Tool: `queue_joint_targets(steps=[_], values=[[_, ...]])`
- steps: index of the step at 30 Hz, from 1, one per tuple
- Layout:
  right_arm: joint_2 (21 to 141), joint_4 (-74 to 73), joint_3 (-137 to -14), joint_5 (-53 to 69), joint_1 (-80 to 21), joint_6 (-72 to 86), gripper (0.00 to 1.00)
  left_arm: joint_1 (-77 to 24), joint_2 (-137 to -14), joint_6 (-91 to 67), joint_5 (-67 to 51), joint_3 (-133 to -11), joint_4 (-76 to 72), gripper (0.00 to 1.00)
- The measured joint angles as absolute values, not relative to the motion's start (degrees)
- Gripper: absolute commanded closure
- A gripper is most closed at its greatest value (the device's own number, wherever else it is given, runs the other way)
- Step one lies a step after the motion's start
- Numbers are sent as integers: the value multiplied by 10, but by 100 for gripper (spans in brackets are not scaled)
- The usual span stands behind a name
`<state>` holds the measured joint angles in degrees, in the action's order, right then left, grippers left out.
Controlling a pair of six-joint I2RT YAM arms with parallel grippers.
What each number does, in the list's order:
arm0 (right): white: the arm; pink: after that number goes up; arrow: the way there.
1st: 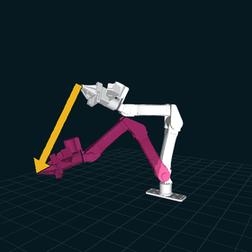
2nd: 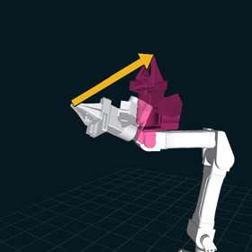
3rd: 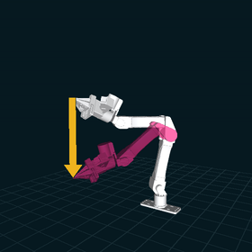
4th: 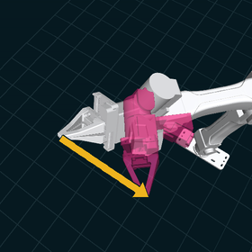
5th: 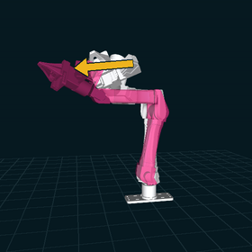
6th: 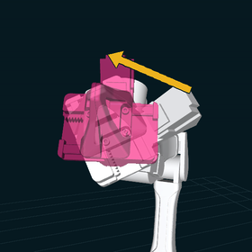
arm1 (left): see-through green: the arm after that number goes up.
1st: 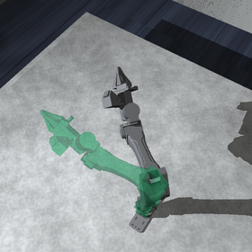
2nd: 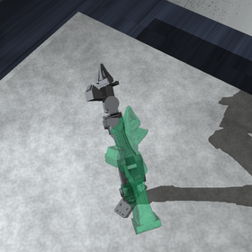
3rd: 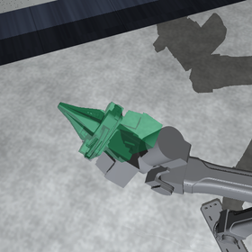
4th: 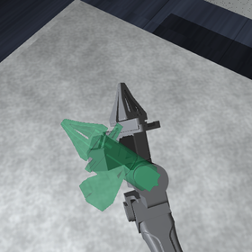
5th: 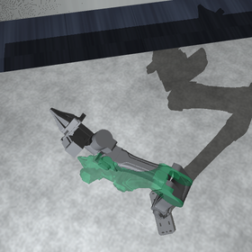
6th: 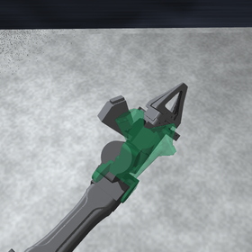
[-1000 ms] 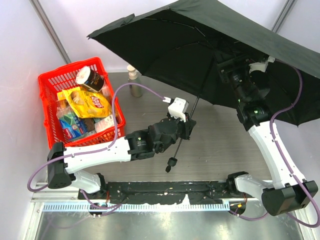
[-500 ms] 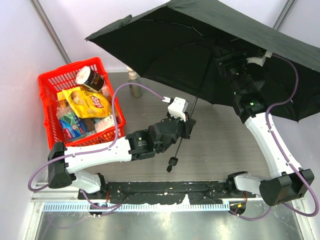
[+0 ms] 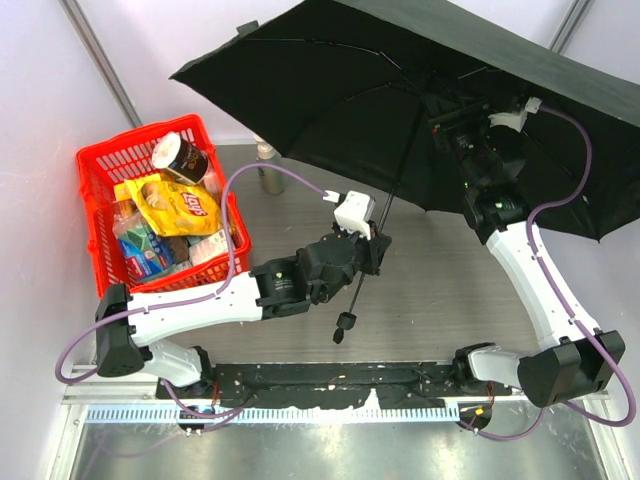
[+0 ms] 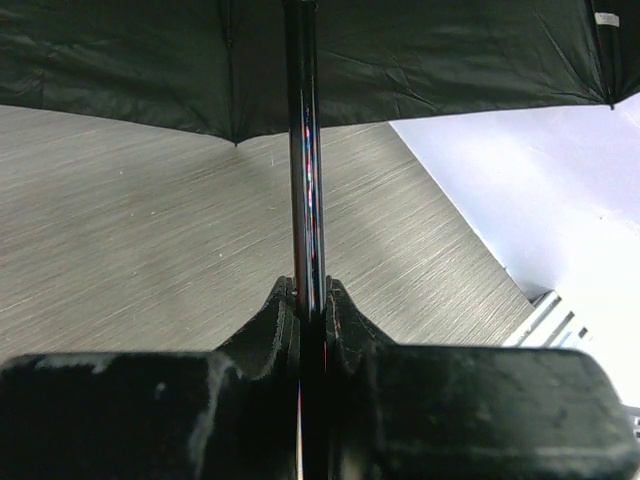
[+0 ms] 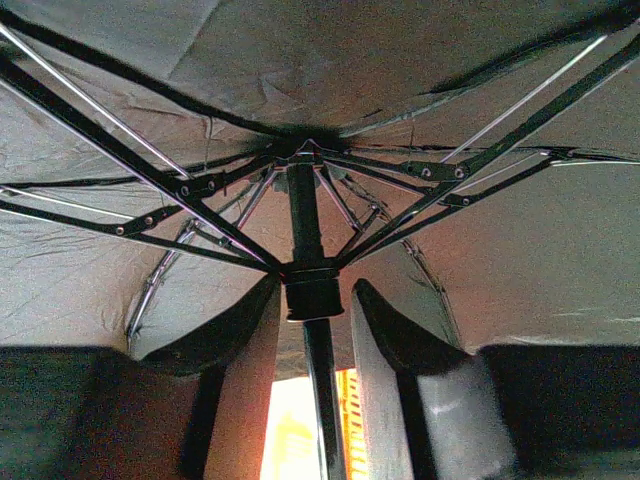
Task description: Put away the umbrella
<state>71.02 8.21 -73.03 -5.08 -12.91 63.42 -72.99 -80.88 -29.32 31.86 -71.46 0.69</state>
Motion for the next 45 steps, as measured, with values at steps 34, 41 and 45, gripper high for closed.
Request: queue_joint_targets(steps=[34, 41, 45], values=[[644, -35, -736, 9, -69, 593, 99, -744, -836, -229, 312, -765, 63, 100], [607, 33, -665, 96, -74, 590, 99, -734, -840, -202, 319, -780, 66, 100], [587, 38, -629, 83, -77, 590, 99, -735, -846, -174, 333, -781, 90, 100]])
